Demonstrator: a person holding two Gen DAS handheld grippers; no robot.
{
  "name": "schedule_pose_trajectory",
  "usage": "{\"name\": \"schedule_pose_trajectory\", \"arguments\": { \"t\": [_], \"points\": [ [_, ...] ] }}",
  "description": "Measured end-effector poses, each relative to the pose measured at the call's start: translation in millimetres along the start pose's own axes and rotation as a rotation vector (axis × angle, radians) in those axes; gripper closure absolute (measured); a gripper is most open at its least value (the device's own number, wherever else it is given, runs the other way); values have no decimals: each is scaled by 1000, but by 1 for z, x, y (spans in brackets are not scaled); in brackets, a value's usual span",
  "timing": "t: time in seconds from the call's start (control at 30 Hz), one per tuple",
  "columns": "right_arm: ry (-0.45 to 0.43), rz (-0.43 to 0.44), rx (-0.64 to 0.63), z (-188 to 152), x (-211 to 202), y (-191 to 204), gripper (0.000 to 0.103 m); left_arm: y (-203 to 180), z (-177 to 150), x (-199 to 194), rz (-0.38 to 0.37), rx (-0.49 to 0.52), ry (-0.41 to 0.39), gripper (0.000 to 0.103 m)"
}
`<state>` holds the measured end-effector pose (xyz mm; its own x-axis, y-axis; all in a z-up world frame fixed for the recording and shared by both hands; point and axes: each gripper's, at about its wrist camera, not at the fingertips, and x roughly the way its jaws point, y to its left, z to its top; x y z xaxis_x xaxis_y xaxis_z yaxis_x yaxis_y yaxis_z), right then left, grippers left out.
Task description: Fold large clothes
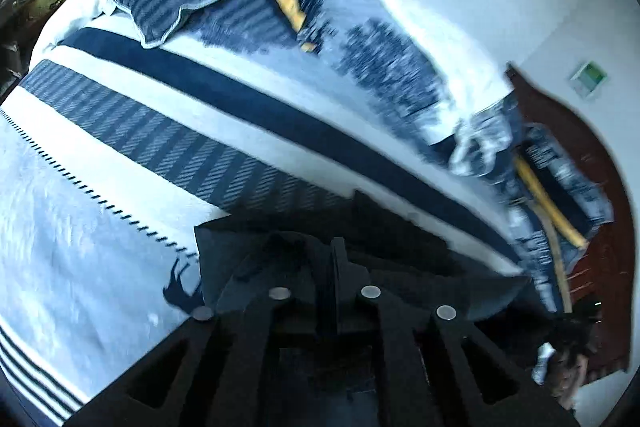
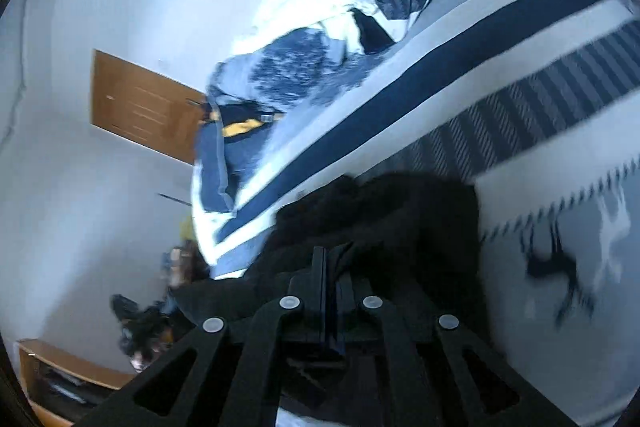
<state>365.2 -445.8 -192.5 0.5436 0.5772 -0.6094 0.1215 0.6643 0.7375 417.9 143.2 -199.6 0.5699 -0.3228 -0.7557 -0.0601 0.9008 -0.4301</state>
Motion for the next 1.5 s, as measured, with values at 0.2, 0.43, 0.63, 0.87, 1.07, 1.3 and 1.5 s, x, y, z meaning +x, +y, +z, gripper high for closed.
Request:
{"name": "schedule_pose_trajectory", "arguments": {
  "t": [0.2,0.43,0.63,0.87,1.07,1.3,1.5],
  "points": [
    [45,9,89,24,54,-40,96,37,-4,43,-25,-135,53,78],
    [-142,-12,39,17,4,-43,19,53,0,-8,27,-178,-106,27],
    [-103,-101,-89,3,1,-23,19,44,-14,1,37,-140,-44,27],
    [8,-324,-272,4,49,-8,19,8,-1,49,120,21,23,28],
    [131,-319,-163,27,100,-29,82,5,17,87,82,26,110,101],
    [-20,-384,-231,35,67,-7,101,15,36,70,105,33,-39,102],
    [42,-534,-227,44,118,-16,102,10,25,123,295,113,23,102]
  ]
}}
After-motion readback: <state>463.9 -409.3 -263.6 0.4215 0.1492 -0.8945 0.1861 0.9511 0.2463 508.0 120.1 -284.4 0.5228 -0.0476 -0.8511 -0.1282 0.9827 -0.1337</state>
